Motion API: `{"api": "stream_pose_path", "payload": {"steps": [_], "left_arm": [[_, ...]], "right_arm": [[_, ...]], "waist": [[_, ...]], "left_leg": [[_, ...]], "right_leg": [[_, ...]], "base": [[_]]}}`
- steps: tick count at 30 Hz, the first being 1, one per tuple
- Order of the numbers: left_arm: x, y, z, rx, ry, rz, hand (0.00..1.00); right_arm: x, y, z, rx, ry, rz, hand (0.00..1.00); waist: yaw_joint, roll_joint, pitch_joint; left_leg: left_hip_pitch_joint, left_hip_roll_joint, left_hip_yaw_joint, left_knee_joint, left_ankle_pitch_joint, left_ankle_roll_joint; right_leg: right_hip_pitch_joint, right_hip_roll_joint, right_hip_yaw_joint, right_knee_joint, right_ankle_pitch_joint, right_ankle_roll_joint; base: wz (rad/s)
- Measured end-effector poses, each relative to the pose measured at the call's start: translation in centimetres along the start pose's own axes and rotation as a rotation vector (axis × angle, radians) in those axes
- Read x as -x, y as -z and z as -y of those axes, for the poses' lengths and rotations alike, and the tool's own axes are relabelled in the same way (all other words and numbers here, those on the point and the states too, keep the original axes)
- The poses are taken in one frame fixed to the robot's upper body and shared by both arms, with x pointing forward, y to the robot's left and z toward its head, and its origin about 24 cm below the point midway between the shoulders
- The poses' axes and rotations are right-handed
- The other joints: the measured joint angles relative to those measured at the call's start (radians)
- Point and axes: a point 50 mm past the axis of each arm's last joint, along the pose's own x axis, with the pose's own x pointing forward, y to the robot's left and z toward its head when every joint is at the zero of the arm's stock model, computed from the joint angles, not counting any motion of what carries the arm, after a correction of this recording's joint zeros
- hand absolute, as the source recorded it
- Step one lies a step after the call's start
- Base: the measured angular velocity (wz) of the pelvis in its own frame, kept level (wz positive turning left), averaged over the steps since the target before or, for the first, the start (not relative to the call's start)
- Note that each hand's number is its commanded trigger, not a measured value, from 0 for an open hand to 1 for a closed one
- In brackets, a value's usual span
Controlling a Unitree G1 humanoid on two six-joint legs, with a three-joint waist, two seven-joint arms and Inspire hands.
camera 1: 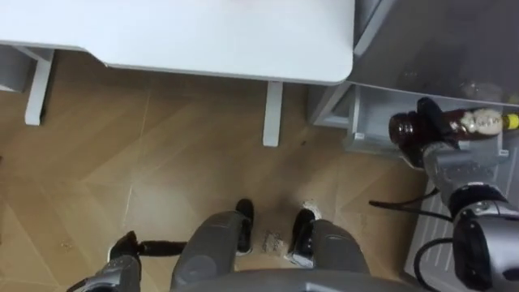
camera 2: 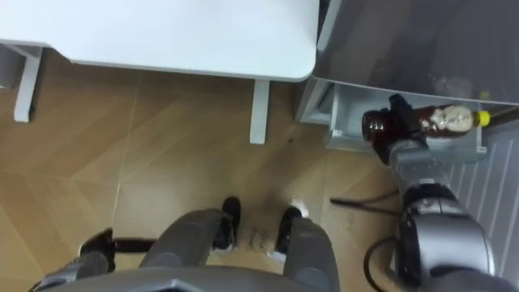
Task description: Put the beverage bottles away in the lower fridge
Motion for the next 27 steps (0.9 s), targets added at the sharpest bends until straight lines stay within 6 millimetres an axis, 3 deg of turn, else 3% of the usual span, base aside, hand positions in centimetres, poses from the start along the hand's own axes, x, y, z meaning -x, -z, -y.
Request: {"api": "stream_pose_path", "payload": {"steps": [2,11,18,19,20,27], "left_arm": [[-0.1,-1.2,0.4,-0.004,0.008,0.029,0.00],[0.2,-2.8,1.6,0.111,0.039,0.087,0.00],[0.3,-3.3,2.1,0.096,0.024,0.110,0.00],[0.3,-3.4,2.1,0.095,0.026,0.120,0.00],[0.4,-3.6,2.1,0.096,0.028,0.129,0.00],[0.4,-3.9,2.2,0.100,0.028,0.150,0.00]], "right_arm": [[0.0,-0.4,-1.2,-0.001,-0.026,0.009,1.00],[0.1,-1.7,-2.8,0.005,-0.039,0.040,1.00],[0.3,-2.1,-4.7,0.003,-0.051,0.053,1.00],[0.4,-2.3,-5.2,-0.002,-0.056,0.056,0.44],[0.5,-2.5,-5.9,-0.004,-0.068,0.061,0.00],[1.2,-3.6,-8.2,-0.009,-0.124,0.094,0.00]], "waist": [[0.002,-0.001,0.0039],[0.027,0.000,0.0048],[0.027,0.000,0.0081],[0.026,-0.001,0.0086],[0.026,-0.001,0.0085],[0.025,0.000,0.0082]], "left_leg": [[-0.042,0.000,0.001,0.007,0.000,0.000],[-0.111,-0.004,0.023,0.025,0.002,0.003],[-0.155,-0.003,0.033,0.038,0.002,0.002],[-0.163,-0.003,0.038,0.039,0.002,0.002],[-0.173,-0.003,0.039,0.040,0.002,0.003],[-0.227,-0.004,0.040,0.076,0.002,0.003]], "right_leg": [[-0.046,-0.001,0.006,0.015,0.000,0.000],[-0.131,-0.023,0.000,0.069,-0.012,-0.007],[-0.176,-0.033,-0.007,0.090,-0.024,-0.013],[-0.188,-0.032,0.000,0.098,-0.025,-0.012],[-0.202,-0.031,0.006,0.103,-0.025,-0.012],[-0.259,-0.033,0.014,0.138,-0.025,-0.014]], "base": [[0.00],[0.01],[0.03],[-0.05],[-0.07],[0.00]]}}
